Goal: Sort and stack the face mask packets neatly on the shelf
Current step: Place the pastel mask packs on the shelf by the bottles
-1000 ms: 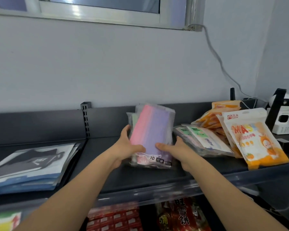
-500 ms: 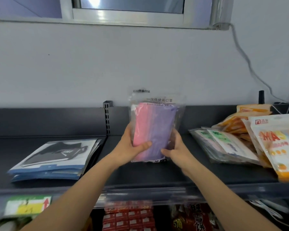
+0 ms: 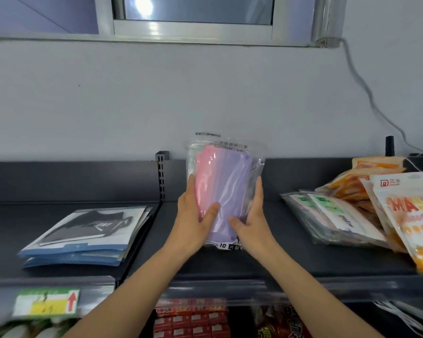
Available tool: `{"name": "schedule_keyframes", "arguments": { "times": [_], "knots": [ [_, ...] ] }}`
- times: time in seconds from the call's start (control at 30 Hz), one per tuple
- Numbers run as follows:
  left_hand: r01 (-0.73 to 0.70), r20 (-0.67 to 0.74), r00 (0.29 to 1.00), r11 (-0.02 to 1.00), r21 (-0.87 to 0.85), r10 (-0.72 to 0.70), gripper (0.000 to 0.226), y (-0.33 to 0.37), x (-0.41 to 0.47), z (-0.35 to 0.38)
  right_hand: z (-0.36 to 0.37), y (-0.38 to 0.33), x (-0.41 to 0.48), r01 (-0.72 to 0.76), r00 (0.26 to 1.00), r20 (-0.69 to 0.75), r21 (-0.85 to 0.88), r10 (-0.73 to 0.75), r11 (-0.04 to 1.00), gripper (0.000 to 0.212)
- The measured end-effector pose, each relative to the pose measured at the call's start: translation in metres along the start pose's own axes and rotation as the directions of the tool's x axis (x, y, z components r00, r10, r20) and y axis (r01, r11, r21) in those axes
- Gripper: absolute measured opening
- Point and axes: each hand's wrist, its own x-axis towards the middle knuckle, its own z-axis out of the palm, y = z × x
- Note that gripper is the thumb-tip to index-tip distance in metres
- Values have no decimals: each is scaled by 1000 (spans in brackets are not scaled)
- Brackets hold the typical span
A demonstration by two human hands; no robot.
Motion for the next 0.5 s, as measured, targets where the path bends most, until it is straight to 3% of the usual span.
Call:
{"name": "schedule_keyframes", "arguments": {
  "times": [0.17,0.3,0.5],
  "knots": [
    [-76,-27,997,990,-115,73,93,14,2,-22,-4,-18,1,143,988,-73,42,-139,989,115],
    [13,30,1000,989,-147,-9,118,15,-7,-32,-1,-14,-8,118,993,13,15,-118,993,120],
    [-31,-108,994,969,-244,4,111,24,-3,-35,11,-31,-3,244,967,-74,-9,-244,970,112]
  ]
}}
